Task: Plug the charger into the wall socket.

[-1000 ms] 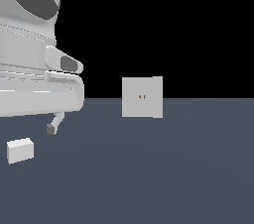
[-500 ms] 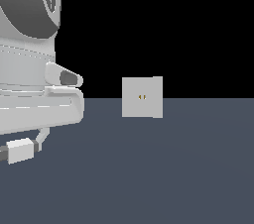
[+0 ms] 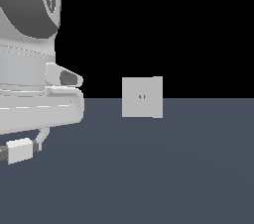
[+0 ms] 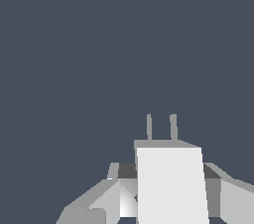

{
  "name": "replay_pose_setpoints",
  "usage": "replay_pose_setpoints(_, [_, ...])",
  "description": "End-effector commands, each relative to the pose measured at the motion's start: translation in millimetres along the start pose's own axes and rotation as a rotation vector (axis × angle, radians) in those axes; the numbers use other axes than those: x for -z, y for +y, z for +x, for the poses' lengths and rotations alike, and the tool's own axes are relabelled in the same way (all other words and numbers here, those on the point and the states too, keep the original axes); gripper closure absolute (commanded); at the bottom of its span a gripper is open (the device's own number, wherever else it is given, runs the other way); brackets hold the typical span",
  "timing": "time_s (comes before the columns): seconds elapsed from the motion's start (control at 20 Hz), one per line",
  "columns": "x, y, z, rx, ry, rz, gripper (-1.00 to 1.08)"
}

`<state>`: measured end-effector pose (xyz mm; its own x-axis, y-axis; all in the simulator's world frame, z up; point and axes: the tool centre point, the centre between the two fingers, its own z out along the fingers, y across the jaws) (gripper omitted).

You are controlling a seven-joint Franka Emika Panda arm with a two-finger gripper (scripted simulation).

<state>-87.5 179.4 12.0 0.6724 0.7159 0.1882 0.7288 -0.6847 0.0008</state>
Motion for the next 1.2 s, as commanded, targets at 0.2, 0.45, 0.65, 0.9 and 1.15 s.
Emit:
replay_pose_setpoints(0.2, [7,15,-3,-0.060,0.001,-0.011,1.08])
replay_pose_setpoints(0.45, [23,49,-11,-0.198,0.002,-0.037,1.08])
replay_pose_setpoints(0.65, [43,85,-28,-0.358,0.003,-0.067,1.08])
replay_pose_setpoints(0.9, [73,130,-61,-0.587,0.004,-0.110,1.08])
replay_pose_setpoints(1.15, [96,155,-91,-0.747,0.003,-0.141,1.08])
